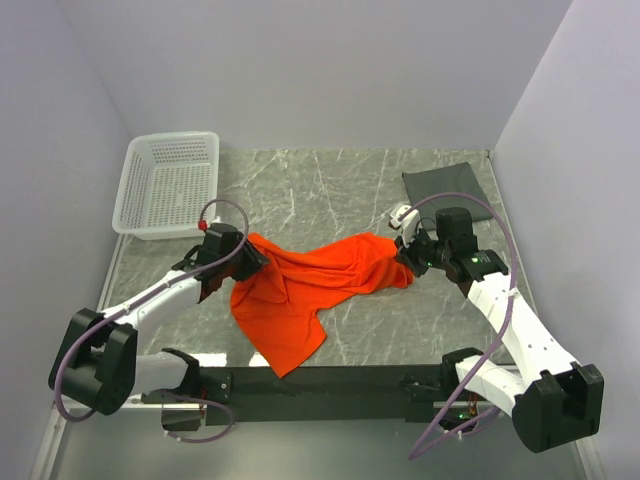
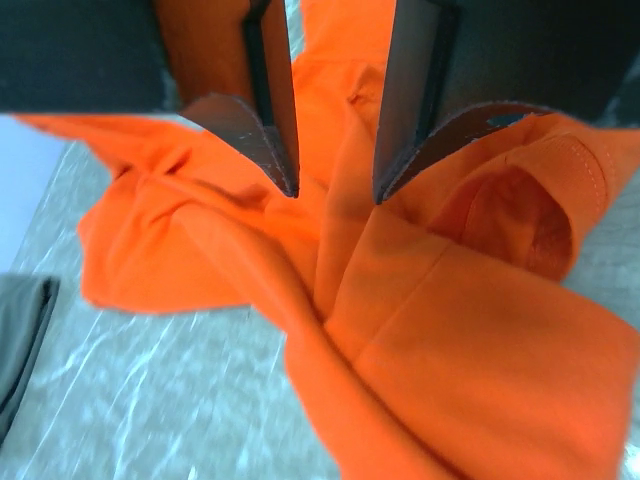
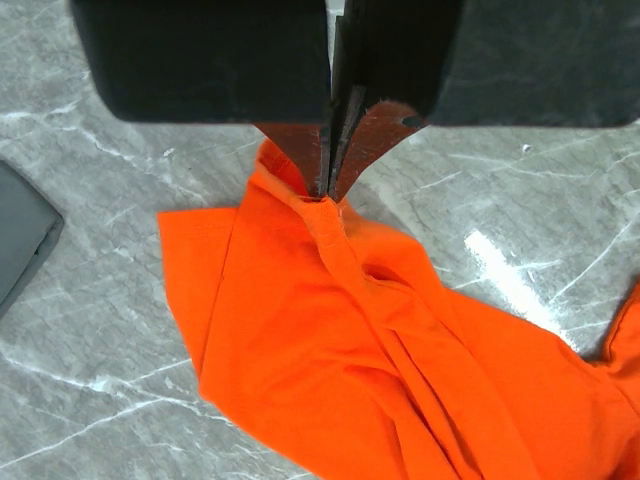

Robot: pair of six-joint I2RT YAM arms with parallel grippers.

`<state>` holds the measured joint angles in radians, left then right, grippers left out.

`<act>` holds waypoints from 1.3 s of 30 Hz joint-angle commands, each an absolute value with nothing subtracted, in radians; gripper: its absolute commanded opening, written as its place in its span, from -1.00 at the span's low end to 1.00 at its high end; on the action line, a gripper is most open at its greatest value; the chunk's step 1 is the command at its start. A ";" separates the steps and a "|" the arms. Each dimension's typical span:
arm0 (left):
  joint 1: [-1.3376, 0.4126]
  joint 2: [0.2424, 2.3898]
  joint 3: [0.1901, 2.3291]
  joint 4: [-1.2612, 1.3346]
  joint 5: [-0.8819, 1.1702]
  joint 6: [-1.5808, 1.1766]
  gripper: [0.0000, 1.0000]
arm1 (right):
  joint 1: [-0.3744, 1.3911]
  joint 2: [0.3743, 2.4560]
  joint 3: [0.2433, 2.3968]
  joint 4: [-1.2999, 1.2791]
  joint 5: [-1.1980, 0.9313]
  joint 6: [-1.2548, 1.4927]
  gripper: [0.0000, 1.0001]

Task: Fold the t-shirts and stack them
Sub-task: Flatten the tshirt out

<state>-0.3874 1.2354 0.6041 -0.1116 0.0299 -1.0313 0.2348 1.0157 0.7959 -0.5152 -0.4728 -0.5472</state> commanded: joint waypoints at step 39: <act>-0.698 1.381 0.742 -0.319 -0.098 -0.847 -0.81 | 0.222 1.019 0.799 -0.491 -0.489 -0.543 -1.00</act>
